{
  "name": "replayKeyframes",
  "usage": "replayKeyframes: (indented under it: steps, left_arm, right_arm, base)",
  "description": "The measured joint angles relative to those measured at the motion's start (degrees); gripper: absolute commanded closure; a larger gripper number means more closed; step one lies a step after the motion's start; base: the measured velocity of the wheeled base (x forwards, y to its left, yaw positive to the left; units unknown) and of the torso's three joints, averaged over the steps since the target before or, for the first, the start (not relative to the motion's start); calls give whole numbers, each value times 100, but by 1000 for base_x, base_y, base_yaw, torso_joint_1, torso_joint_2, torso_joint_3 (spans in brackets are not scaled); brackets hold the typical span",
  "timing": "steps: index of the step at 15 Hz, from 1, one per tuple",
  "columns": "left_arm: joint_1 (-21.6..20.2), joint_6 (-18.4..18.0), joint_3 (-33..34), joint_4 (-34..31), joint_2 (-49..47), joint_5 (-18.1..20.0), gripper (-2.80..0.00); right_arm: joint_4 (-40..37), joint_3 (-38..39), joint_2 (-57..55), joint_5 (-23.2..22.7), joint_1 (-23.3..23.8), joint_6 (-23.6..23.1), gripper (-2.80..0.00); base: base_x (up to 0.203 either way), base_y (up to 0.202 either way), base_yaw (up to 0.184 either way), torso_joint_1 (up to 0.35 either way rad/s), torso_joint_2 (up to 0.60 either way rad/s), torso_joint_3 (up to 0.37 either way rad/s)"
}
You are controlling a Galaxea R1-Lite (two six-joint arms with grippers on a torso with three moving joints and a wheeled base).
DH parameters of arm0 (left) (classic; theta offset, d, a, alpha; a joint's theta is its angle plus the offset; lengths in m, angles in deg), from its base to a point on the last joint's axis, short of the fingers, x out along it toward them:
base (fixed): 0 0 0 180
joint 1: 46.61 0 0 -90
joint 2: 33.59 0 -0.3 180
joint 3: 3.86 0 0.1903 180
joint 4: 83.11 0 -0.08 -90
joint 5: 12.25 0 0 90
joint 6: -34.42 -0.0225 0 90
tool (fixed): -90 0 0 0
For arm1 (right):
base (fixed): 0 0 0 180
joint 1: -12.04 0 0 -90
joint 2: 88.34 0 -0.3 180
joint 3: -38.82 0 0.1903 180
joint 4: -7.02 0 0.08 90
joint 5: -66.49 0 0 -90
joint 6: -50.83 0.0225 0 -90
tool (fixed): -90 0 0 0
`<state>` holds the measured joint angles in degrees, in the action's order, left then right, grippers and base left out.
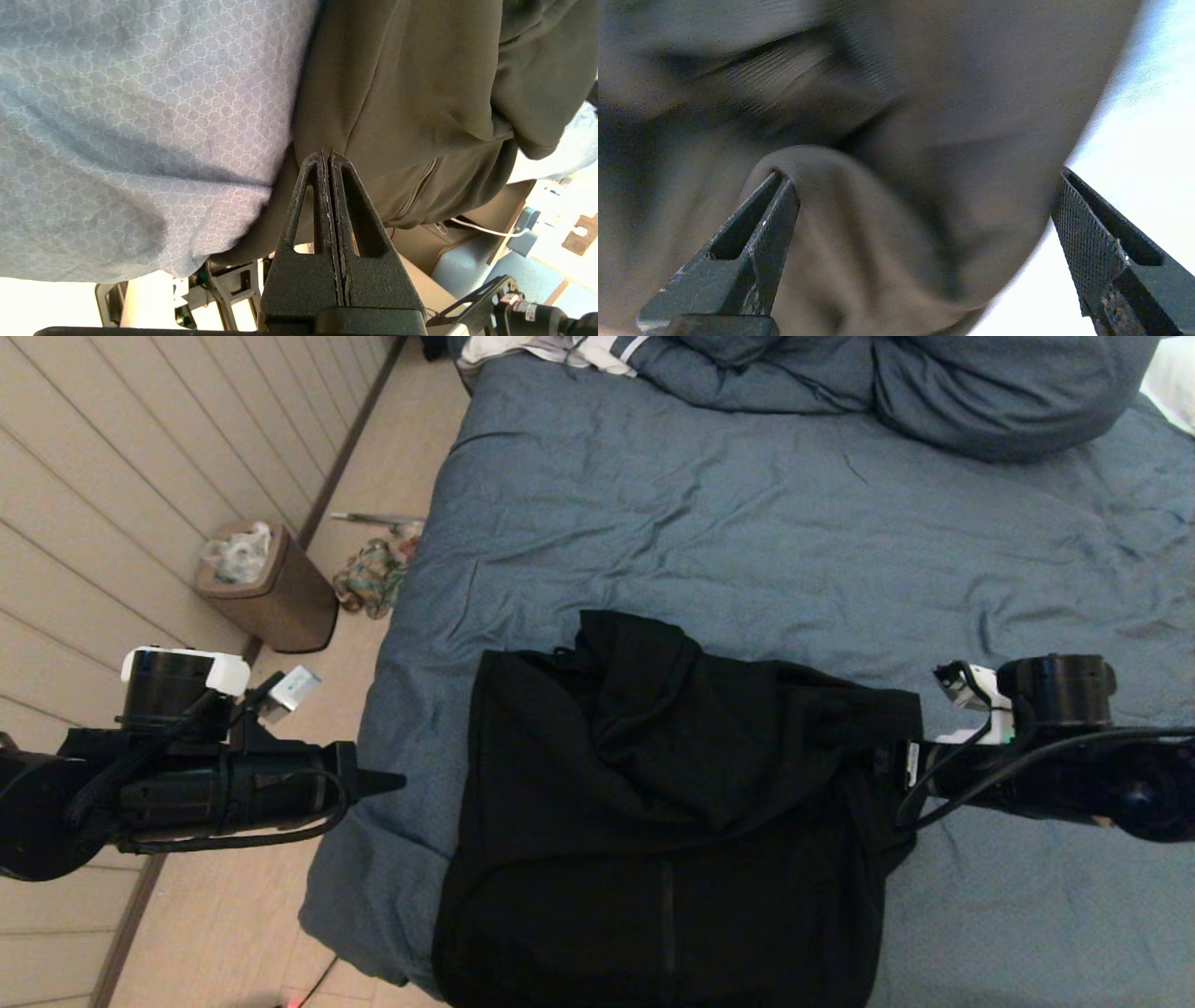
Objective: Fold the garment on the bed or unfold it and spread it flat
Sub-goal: Fold the black sweatshirt
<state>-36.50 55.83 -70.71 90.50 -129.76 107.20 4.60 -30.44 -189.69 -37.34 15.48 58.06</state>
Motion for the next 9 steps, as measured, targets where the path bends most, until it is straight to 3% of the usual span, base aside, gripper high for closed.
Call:
replayKeyframes:
  steps: [4, 9]
  left_arm:
    - [2, 0, -1, 4, 0, -1, 0]
    - [2, -2, -1, 4, 6, 0, 0]
  right_arm:
    - [-362, 226, 702, -437, -325, 254, -280]
    - [-855, 45, 1227, -706, -176, 351, -280]
  base:
    - [0, 0, 0, 0, 0, 0]
    - [0, 0, 0, 0, 0, 0]
